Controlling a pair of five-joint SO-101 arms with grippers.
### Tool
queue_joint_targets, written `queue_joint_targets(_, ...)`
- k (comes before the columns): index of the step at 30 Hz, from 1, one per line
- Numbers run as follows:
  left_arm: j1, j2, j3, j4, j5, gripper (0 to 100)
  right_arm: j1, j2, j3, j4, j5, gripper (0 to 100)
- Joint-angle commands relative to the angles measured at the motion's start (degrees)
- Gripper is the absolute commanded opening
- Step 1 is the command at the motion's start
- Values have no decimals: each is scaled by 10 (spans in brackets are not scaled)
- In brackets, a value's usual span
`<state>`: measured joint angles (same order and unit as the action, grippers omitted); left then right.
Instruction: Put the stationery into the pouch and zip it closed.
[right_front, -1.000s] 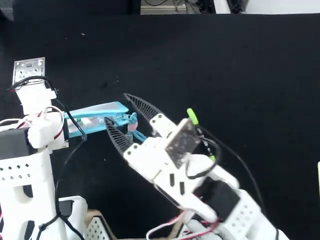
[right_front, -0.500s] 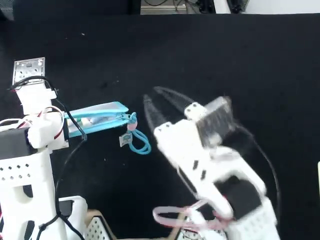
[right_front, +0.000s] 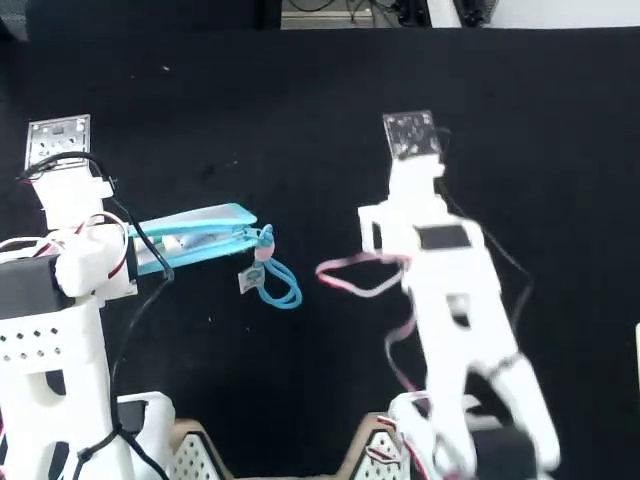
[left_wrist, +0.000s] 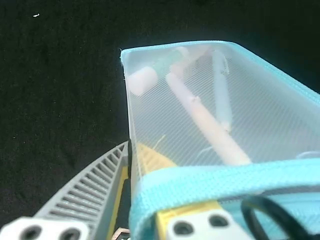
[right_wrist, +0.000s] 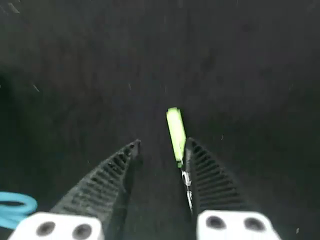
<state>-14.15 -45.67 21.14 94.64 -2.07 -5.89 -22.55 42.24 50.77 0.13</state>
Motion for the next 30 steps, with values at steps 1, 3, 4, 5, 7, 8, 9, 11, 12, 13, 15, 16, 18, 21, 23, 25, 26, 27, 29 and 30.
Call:
queue_joint_targets(1, 5, 4, 5, 3, -1, 30, 11, 135, -144, 87, -3, 181)
queue_joint_targets(3, 5, 4, 5, 3, -1, 30, 9, 200, -211, 132, 0, 183)
queue_joint_targets(4, 5, 4, 5, 3, -1, 30, 7, 229, -240, 150, 1, 183)
queue_joint_targets(5, 5, 4, 5, 3, -1, 30, 7, 256, -268, 166, 1, 183)
queue_joint_targets(7, 5, 4, 5, 3, -1, 30, 6, 304, -319, 193, 2, 183)
queue_joint_targets(8, 5, 4, 5, 3, -1, 30, 8, 325, -342, 203, 3, 183)
queue_joint_targets(9, 5, 4, 6, 3, -1, 30, 11, 344, -363, 212, 12, 183)
queue_joint_targets(11, 4, 4, 6, 3, -1, 30, 11, 382, -395, 222, 48, 175)
queue_joint_targets(12, 3, 4, 6, 3, -1, 30, 11, 400, -406, 222, 66, 168)
queue_joint_targets(13, 2, 4, 6, 3, -1, 30, 11, 419, -418, 222, 81, 162)
queue_joint_targets(15, 1, 4, 6, 3, -1, 30, 11, 454, -441, 223, 101, 155)
queue_joint_targets(16, 1, 4, 6, 3, -1, 30, 11, 467, -450, 224, 108, 155)
queue_joint_targets(18, 2, 4, 6, 3, -1, 30, 11, 492, -466, 224, 120, 155)
queue_joint_targets(21, 4, 4, 6, 3, -1, 30, 11, 520, -477, 242, 148, 157)
queue_joint_targets(23, 4, 4, 6, 3, -1, 30, 11, 530, -484, 260, 157, 156)
queue_joint_targets(25, 4, 4, 6, 3, -1, 30, 18, 533, -487, 265, 158, 155)
queue_joint_targets(26, 4, 4, 6, 3, -1, 30, 23, 533, -489, 265, 157, 155)
queue_joint_targets(27, 4, 4, 6, 3, -1, 30, 29, 533, -489, 265, 158, 144)
queue_joint_targets(29, 4, 4, 6, 3, -1, 30, 39, 534, -497, 265, 159, 78)
queue_joint_targets(30, 4, 4, 6, 3, -1, 30, 44, 534, -501, 265, 157, 22)
